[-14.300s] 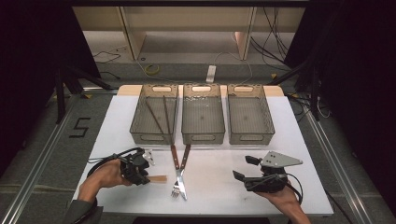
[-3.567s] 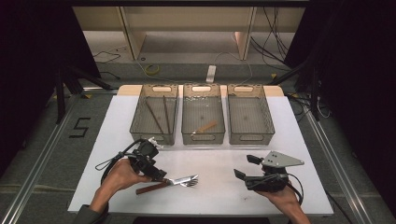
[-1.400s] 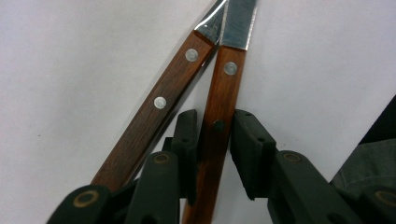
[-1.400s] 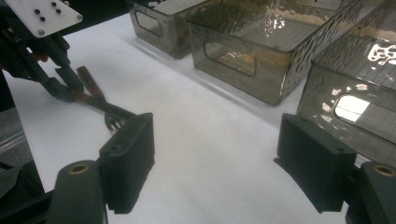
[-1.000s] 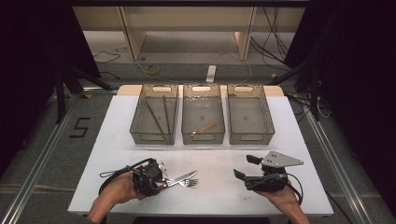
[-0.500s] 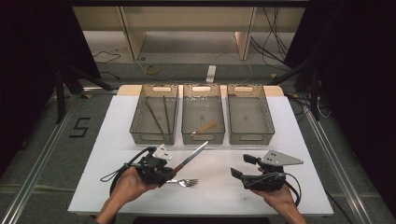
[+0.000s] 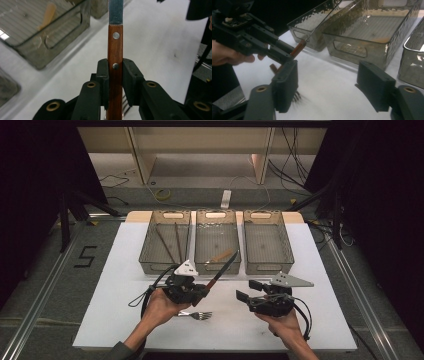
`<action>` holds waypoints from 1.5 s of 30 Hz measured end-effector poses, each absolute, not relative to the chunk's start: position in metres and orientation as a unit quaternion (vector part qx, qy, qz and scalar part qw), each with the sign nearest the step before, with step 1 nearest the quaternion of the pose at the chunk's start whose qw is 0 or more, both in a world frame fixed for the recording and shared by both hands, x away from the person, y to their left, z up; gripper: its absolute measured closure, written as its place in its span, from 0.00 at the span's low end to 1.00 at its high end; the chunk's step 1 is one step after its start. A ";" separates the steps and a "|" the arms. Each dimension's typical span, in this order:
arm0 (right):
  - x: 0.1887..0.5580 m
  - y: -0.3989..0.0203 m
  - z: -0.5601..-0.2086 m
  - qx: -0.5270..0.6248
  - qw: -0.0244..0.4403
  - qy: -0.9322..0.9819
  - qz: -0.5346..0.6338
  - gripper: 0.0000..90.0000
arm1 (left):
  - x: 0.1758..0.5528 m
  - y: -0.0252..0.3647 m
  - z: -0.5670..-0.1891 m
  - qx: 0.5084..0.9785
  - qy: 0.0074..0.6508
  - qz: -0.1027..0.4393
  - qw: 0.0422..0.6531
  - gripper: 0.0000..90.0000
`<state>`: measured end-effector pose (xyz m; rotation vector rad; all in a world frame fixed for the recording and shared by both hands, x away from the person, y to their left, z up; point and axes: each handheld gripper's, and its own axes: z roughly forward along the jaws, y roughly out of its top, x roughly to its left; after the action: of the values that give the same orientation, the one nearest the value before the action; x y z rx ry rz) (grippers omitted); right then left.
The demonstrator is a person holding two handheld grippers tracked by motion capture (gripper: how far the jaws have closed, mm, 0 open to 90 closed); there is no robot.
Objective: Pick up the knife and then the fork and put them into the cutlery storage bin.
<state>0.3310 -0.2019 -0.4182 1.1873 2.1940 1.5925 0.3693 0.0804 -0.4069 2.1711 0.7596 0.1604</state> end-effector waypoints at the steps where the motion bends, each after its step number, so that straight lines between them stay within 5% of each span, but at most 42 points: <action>1: 0.333 -0.200 -0.418 0.404 0.090 0.736 0.535 0.41 | 0.371 0.078 -0.406 0.857 0.304 0.064 0.412 0.84; 45: 0.357 -0.171 -0.419 0.440 -0.008 0.702 0.559 0.87 | 0.356 0.044 -0.410 0.839 0.285 0.064 0.460 0.83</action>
<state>0.3570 -0.1707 -0.4189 1.3888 2.2179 1.7665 0.3560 0.0439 -0.4102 2.0643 0.7006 0.1574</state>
